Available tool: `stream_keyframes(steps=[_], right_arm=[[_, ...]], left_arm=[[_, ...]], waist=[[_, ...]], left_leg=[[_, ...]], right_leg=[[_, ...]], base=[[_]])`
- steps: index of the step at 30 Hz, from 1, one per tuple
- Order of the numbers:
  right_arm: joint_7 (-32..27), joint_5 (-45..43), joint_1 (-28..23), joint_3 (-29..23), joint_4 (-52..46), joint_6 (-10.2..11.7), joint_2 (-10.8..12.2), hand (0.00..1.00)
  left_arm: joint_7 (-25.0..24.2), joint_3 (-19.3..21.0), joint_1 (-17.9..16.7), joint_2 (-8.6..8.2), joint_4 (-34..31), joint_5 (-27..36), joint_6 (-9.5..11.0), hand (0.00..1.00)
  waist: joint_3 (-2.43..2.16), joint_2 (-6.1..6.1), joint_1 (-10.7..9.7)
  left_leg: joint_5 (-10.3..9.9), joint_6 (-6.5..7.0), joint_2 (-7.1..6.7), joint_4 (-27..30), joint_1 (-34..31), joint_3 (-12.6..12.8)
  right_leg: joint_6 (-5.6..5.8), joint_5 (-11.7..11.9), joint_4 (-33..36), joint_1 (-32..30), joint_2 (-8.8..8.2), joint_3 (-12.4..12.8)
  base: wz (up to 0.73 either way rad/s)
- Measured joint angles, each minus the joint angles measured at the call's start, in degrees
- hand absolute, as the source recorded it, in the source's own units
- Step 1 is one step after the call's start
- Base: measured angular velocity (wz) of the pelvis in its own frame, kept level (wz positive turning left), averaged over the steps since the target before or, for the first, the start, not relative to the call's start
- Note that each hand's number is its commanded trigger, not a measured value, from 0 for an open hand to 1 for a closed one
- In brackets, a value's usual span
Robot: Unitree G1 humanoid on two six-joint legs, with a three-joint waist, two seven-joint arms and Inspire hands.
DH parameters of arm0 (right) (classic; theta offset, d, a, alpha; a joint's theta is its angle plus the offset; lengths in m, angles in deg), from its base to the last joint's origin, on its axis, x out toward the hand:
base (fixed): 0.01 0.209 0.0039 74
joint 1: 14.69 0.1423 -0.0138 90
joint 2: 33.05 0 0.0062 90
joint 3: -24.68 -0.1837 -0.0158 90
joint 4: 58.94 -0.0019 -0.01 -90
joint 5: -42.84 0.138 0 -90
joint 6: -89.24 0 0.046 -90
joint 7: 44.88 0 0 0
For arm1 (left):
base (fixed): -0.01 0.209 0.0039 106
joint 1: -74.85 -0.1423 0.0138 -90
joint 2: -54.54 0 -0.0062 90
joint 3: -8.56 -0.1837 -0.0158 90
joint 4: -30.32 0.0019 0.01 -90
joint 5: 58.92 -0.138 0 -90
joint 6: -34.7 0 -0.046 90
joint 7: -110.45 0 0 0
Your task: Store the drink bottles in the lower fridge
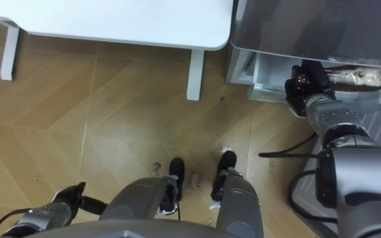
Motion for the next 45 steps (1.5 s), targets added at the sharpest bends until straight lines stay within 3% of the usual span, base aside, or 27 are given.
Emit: stream_keyframes(steps=[40, 41, 45], right_arm=[[-3.1, -0.2, 0.0, -0.1, 0.0, 0.8, 0.0, 1.0], [-3.1, -0.2, 0.0, -0.1, 0.0, 0.8, 0.0, 0.0], [-3.1, -0.2, 0.0, -0.1, 0.0, 0.8, 0.0, 0.0]], left_arm=[[1.0, -1.6, 0.0, -0.01, -1.5, 0.0, -1.0, 0.0], [1.0, -1.6, 0.0, -0.01, -1.5, 0.0, -1.0, 0.0], [1.0, -1.7, 0.0, -0.01, -1.5, 0.0, -1.0, 0.0]], waist=[[0.05, 0.75, 0.3], [0.05, 0.75, 0.3], [0.05, 0.75, 0.3]], left_leg=[[0.0, 0.0, 0.07, -0.1, -0.9, 0.1], [0.0, 0.0, 0.08, -0.1, -0.9, 0.1], [0.0, 0.0, 0.08, -0.1, -0.9, 0.1]], right_leg=[[0.0, 0.0, 0.2, -0.9, 0.23, 0.1], [0.0, 0.0, 0.2, -0.9, 0.21, 0.1], [0.0, 0.0, 0.2, -0.9, 0.2, 0.1]], base=[[0.0], [0.0], [0.0]])
